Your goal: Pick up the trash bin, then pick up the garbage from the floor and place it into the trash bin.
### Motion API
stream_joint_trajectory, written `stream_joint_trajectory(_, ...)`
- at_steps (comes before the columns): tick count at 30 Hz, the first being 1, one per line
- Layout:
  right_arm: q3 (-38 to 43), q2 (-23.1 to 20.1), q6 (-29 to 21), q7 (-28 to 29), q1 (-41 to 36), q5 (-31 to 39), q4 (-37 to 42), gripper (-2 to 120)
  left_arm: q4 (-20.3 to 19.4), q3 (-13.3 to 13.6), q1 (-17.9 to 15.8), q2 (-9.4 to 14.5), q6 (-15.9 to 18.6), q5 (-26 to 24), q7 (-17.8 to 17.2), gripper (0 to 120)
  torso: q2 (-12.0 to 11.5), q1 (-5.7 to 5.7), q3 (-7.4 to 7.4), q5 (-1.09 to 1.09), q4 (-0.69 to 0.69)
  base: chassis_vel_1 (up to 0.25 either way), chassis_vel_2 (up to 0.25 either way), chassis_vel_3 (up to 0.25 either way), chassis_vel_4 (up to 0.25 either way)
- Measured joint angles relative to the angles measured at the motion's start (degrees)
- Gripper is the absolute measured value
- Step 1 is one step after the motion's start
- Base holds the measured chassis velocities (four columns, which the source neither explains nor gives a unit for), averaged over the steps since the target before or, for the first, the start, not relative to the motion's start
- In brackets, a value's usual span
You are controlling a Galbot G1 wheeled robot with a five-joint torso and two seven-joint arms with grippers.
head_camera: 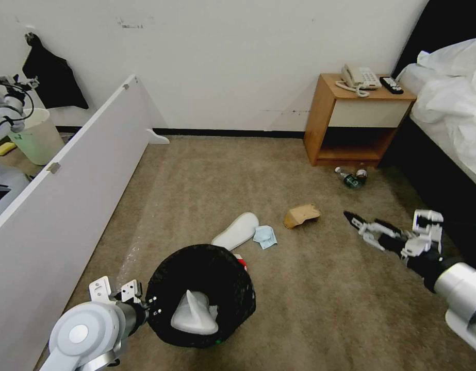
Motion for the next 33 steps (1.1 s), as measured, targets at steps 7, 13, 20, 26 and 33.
stream_joint_trajectory(7,-3.67,2.15,-0.74,0.13,0.18,-7.85,-3.32,100,-0.09,-0.88,0.38,-1.12,-0.55,1.18,-0.1,0,0.0,0.0,0.0,-0.01,0.02,0.0,0.0,0.0,0.0)
stream_joint_trajectory(13,-8.83,4.84,-0.46,-1.7,1.62,-22.7,-7.85,100,-0.85,-2.72,1.42,-1.89,-0.61,3.68,1.37,0,-0.01,0.0,0.0,-0.01,0.02,0.0,0.0,0.0,0.0)
stream_joint_trajectory(20,-14.2,9.29,4.1,-4.57,6.19,-37.47,-11.96,100,-0.82,-8.39,0.82,-0.23,0.3,7.47,9.87,0,0.0,0.0,0.0,-0.02,0.02,0.0,0.0,0.0,0.0)
stream_joint_trajectory(26,-15.62,14.67,7.61,-11.25,9.23,-49.24,-12.92,100,-0.33,-8.62,-2.22,0.54,0.58,8.76,14.22,0,-0.01,0.01,0.0,-0.03,0.01,0.0,0.0,0.0,0.0)
stream_joint_trajectory(33,-16.21,18.36,9.46,-14.32,9.57,-55.31,-12.35,100,1.1,-8.96,-5.95,1.69,0.9,8.55,15.75,0,-0.01,0.01,0.01,-0.02,0.01,0.0,0.0,0.0,0.0)
